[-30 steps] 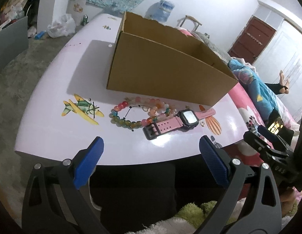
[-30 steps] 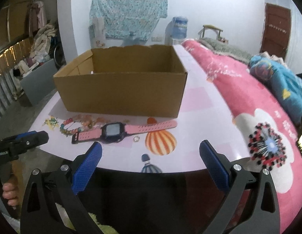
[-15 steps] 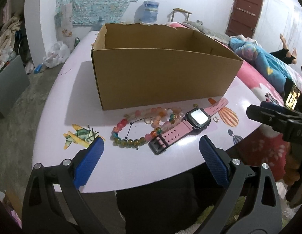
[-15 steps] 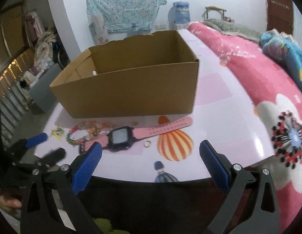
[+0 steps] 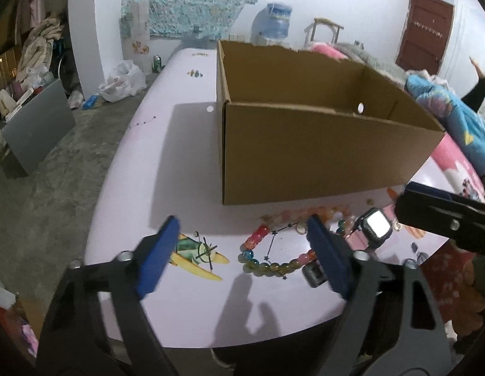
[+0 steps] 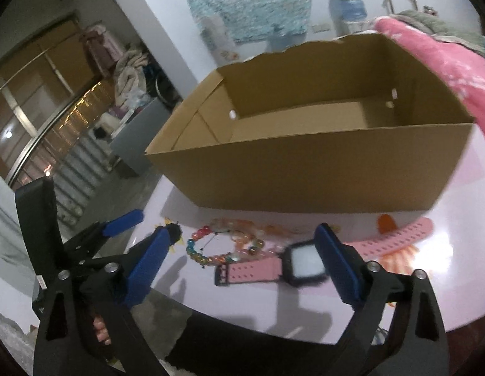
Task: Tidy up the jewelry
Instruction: 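Reach the right gripper to the multicolour bead bracelet and grasp it, then carry the bracelet into the cardboard box and open the right gripper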
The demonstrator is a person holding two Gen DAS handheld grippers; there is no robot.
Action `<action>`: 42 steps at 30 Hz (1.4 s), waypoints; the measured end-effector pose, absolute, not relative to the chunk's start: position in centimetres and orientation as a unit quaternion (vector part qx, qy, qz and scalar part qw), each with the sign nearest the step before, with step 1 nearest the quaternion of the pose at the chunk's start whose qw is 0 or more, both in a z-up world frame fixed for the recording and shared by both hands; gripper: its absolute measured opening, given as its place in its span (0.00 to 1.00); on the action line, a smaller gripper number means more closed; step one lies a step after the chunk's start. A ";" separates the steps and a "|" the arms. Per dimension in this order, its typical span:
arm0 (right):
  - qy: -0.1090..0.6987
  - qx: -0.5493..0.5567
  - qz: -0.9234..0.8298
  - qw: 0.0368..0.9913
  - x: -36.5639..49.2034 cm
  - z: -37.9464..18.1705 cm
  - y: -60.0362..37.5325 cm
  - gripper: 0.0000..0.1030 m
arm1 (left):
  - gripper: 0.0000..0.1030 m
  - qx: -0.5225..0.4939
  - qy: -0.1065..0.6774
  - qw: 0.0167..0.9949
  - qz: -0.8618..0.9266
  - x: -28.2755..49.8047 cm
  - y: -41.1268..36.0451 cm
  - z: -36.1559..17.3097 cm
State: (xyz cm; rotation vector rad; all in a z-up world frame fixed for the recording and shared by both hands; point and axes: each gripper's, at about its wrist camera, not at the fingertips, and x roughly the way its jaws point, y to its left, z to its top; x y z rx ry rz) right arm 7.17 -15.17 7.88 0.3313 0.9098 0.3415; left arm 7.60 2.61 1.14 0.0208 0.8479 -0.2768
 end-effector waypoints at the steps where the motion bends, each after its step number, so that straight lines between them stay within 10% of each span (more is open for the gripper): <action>1: 0.442 0.161 0.167 0.867 7.6 7.6 -14.9 0.76 | 0.68 0.011 0.413 0.900 -0.135 7.7 2.6 1.0; 13: 0.514 0.147 0.147 0.833 10.7 4.2 -13.5 0.33 | 0.45 0.038 0.463 0.870 -0.168 9.0 1.8 -0.8; 34: 0.546 0.141 0.135 0.815 12.0 1.8 -12.5 0.10 | 0.08 0.036 0.478 0.860 -0.175 10.2 1.5 -2.0; 42: 0.519 0.143 0.146 0.830 10.9 3.5 -13.3 0.10 | 0.08 0.017 0.456 0.871 -0.180 9.0 2.1 -0.4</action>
